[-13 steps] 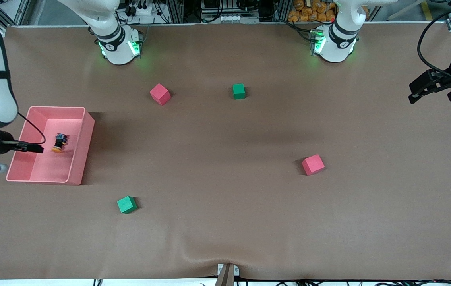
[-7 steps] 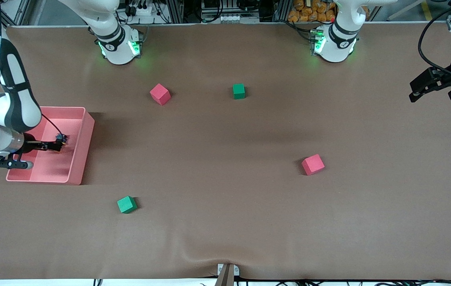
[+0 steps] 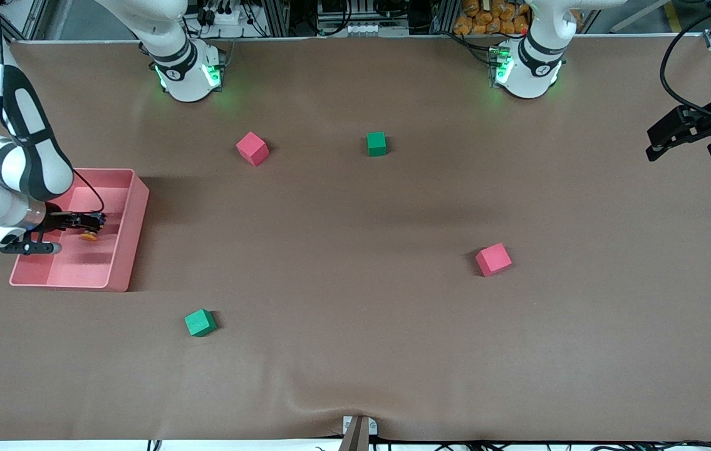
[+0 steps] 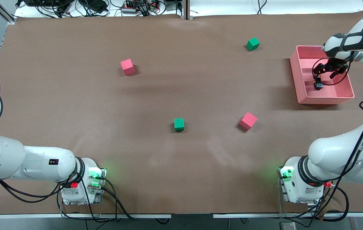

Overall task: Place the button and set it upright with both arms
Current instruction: 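Lower the right gripper into the tray and grasp the yellow button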

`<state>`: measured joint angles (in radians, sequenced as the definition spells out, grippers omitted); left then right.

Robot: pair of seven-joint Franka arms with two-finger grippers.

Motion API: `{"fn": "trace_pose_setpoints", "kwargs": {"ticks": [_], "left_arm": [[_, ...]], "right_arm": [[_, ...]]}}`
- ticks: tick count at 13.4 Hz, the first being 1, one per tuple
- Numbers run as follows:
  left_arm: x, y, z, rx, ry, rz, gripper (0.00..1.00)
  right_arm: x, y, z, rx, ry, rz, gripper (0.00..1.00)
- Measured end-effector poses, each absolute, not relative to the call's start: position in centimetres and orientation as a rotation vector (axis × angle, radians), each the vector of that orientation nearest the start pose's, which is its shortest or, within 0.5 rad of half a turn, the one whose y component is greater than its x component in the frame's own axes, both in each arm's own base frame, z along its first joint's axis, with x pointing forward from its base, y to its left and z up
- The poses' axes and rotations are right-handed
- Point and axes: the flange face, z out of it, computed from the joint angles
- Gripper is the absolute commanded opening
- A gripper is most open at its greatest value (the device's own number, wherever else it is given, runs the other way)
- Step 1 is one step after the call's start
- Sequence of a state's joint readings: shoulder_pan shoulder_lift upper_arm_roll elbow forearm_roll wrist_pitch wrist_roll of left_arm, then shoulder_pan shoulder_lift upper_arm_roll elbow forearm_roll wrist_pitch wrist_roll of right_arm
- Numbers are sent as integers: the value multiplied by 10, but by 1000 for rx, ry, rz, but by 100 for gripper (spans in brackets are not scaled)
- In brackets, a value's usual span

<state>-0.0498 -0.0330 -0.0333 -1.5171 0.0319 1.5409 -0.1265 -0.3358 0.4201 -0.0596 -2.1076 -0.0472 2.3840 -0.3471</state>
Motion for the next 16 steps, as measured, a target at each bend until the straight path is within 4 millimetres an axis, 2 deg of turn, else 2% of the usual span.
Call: {"fn": "trace_pose_setpoints", "kwargs": {"ticks": [6, 10, 11, 12, 13, 14, 16], "left_arm": [[540, -44, 665, -3113, -63, -93, 100], [540, -47, 664, -3113, -55, -90, 100], [540, -47, 664, -3113, -56, -90, 100], [540, -47, 664, -3113, -56, -90, 100], [540, -47, 664, -3113, -56, -90, 100], [540, -47, 664, -3113, -56, -90, 100], [540, -46, 664, -3113, -58, -89, 100]], "right_arm": [[516, -214, 182, -3113, 5, 293, 100], [516, -214, 180, -3112, 5, 296, 100], [516, -214, 180, -3112, 5, 297, 85], [516, -214, 179, -3111, 5, 299, 39], [515, -213, 179, -3110, 5, 301, 14], [515, -213, 178, -3110, 5, 303, 1], [514, -213, 176, -3107, 5, 310, 0]]}}
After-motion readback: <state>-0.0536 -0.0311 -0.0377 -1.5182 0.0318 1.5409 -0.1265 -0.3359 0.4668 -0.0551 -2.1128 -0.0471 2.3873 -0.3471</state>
